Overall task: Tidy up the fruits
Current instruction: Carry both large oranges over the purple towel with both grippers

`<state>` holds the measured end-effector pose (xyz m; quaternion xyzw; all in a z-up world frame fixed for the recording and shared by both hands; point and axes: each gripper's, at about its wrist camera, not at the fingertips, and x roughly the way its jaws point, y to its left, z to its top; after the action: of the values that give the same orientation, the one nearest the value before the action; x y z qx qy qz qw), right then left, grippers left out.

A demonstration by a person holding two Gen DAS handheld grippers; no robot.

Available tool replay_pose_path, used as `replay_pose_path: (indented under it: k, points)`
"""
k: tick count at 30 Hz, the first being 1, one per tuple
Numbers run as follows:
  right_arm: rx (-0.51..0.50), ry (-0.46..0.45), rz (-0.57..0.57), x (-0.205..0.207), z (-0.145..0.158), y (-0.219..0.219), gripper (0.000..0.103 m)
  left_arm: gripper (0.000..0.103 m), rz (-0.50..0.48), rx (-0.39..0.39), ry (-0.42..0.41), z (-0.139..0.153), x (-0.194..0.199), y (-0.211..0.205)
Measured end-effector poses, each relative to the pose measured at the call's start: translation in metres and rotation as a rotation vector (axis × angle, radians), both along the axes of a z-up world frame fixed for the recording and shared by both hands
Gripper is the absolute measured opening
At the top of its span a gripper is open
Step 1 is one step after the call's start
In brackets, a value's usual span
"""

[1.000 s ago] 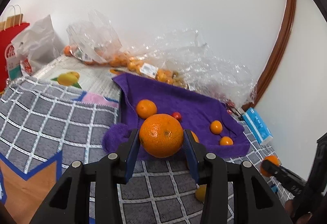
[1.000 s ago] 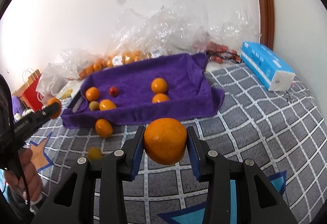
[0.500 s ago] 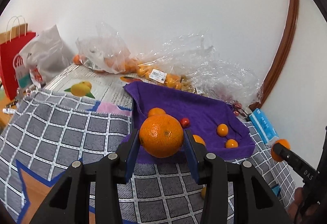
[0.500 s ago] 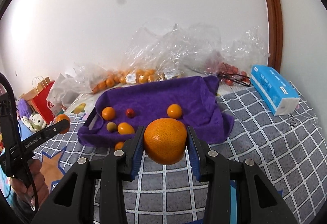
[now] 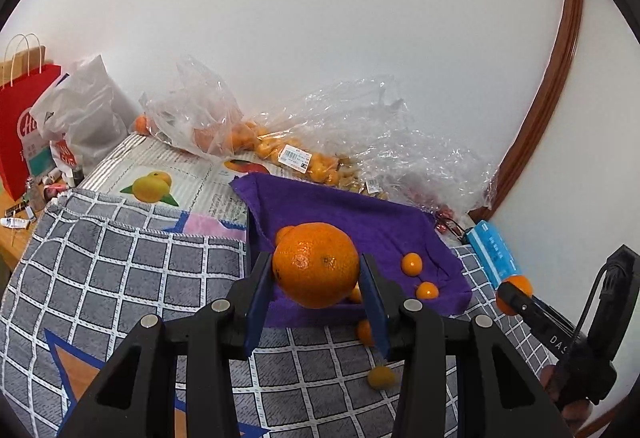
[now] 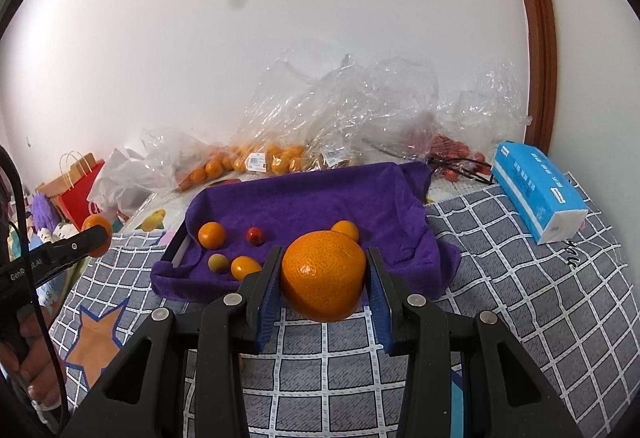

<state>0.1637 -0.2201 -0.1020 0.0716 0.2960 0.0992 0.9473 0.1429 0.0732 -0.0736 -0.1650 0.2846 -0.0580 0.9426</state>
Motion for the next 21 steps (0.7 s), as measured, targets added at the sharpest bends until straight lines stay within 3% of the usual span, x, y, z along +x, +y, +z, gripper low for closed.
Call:
replay_pose_path:
  k: [10, 21]
  points:
    - [0.0, -0.004, -0.029, 0.003, 0.003, -0.008, 0.04, 0.041, 0.023, 0.069, -0.003, 0.005, 0.004, -0.007]
    - [-0.002, -0.007, -0.029, 0.009, 0.003, -0.01, 0.04, 0.04, 0.011, 0.075, 0.021, -0.002, 0.015, -0.014]
